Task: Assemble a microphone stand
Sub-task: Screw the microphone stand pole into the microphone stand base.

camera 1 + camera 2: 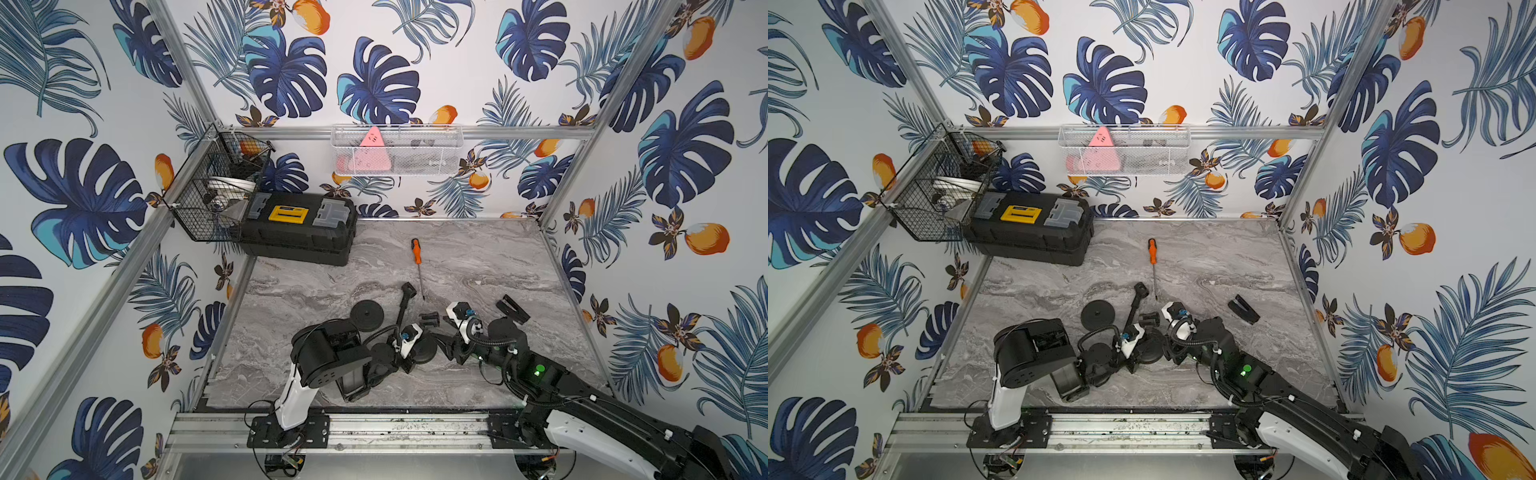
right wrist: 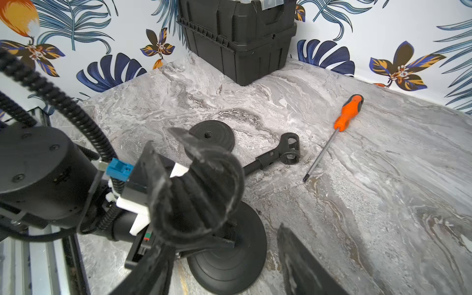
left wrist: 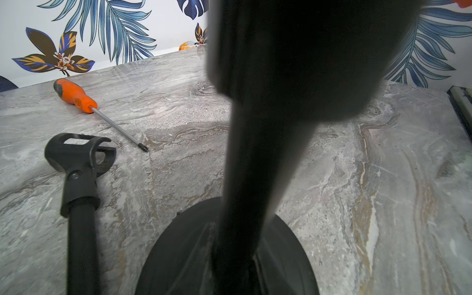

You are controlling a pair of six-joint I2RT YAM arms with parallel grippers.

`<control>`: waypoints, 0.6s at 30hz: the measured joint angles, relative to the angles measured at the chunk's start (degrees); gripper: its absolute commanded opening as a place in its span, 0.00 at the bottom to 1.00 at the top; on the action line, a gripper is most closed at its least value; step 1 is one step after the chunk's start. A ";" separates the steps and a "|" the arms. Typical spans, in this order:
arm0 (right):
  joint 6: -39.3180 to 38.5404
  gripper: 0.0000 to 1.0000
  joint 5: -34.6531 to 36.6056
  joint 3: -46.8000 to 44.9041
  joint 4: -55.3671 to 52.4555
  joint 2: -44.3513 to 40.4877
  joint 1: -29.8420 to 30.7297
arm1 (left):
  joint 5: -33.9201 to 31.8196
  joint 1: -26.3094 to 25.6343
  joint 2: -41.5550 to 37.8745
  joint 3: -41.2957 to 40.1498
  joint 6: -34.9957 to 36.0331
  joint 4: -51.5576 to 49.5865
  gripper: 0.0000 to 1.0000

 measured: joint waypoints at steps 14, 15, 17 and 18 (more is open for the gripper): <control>-6.86 0.60 -19.61 -0.70 0.61 3.85 -10.78 | 0.07 -0.04 -0.39 -0.02 -0.39 -0.59 0.37; -7.17 0.60 -20.81 -0.70 0.96 4.24 -11.52 | 0.09 -0.04 -0.46 -0.04 -0.42 -0.63 0.44; -7.28 0.61 -22.84 -0.70 1.42 4.76 -12.61 | 0.11 -0.04 -0.61 -0.07 -0.48 -0.61 0.52; -7.30 0.61 -23.67 -0.70 1.53 4.92 -12.98 | 0.07 -0.04 -0.72 -0.07 -0.59 -0.59 0.56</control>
